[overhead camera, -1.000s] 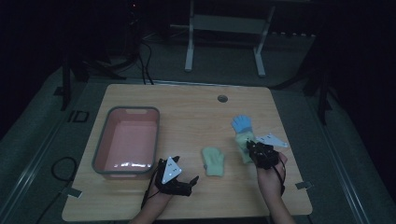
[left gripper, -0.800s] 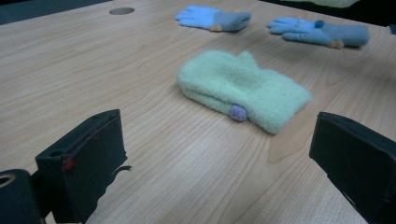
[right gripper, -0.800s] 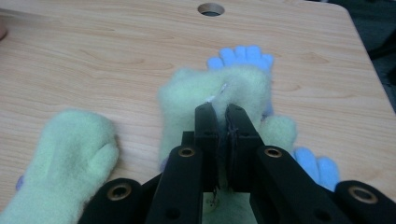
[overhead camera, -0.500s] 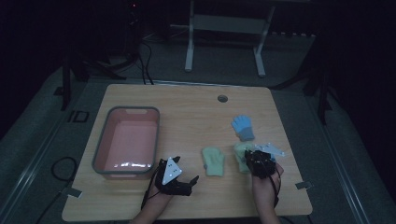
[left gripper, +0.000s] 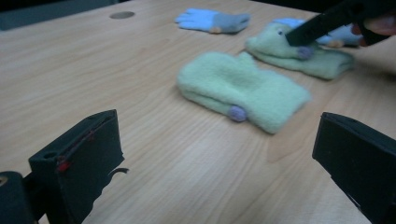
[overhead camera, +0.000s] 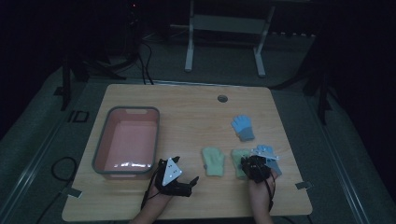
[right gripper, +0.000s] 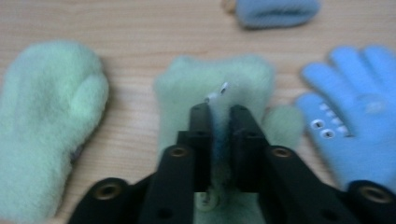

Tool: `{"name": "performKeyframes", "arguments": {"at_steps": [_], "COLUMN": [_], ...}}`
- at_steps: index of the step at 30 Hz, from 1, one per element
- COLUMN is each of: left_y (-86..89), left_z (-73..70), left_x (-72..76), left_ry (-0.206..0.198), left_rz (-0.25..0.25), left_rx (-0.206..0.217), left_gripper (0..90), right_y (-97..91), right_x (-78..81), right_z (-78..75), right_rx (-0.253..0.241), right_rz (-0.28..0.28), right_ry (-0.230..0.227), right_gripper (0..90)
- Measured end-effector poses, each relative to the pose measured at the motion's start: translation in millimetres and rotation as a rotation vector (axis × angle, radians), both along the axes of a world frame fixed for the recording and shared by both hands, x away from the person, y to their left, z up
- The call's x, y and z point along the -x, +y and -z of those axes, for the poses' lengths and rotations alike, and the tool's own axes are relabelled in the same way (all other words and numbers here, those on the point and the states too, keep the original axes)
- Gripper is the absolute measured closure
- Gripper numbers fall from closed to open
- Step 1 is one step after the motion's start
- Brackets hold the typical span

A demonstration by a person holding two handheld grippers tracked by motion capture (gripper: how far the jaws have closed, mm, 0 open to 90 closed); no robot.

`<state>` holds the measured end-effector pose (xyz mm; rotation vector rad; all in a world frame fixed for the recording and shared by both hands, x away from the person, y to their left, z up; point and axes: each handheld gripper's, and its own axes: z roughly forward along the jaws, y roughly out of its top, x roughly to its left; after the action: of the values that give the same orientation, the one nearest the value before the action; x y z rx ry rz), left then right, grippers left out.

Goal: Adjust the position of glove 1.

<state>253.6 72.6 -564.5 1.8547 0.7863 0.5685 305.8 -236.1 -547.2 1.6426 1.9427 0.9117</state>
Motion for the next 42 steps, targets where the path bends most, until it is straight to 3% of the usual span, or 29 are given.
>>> {"name": "performKeyframes", "arguments": {"at_steps": [5,8,13,14,18,25,34,40,42], "left_y": [1.1,1.1,2.8,3.5,4.7,4.5,4.9,4.6,4.4], "left_z": [0.0,-0.1,0.0,0.0,0.1,0.1,0.1,0.1,0.1], "left_x": [-1.0,-0.6,-2.3,-2.8,-3.2,-2.5,-3.0,-3.1,-3.0], "left_ry": [0.009,0.004,0.03,0.037,0.045,0.041,0.046,0.046,0.046], "left_rz": [0.003,0.012,0.015,0.016,0.036,0.05,0.049,0.051,0.052], "left_rx": [0.008,0.004,0.029,0.036,0.055,0.056,0.061,0.059,0.057], "left_gripper": [1.7,1.7,1.7,1.7,1.7,1.8,1.8,1.8,1.8], "right_y": [-1.7,-1.8,-5.8,-6.8,-12.4,-27.1,-36.1,-34.7,-31.5], "right_x": [-0.1,-1.1,-5.7,-7.4,-12.3,-21.6,-24.0,-24.3,-22.9], "right_z": [-7.0,-14.0,-24.2,-28.7,-36.9,-45.6,-40.6,-24.3,-17.6], "right_rx": [-0.021,-0.003,0.009,0.043,0.089,0.09,0.119,0.077,0.09], "right_rz": [-0.032,-0.063,-0.114,-0.151,-0.214,-0.273,-0.405,-0.398,-0.4], "right_ry": [0.004,0.004,-0.008,-0.021,-0.041,-0.04,-0.026,0.013,0.024], "right_gripper": [63.5,59.9,58.6,57.4,57.2,60.9,60.3,60.3,59.7]}}
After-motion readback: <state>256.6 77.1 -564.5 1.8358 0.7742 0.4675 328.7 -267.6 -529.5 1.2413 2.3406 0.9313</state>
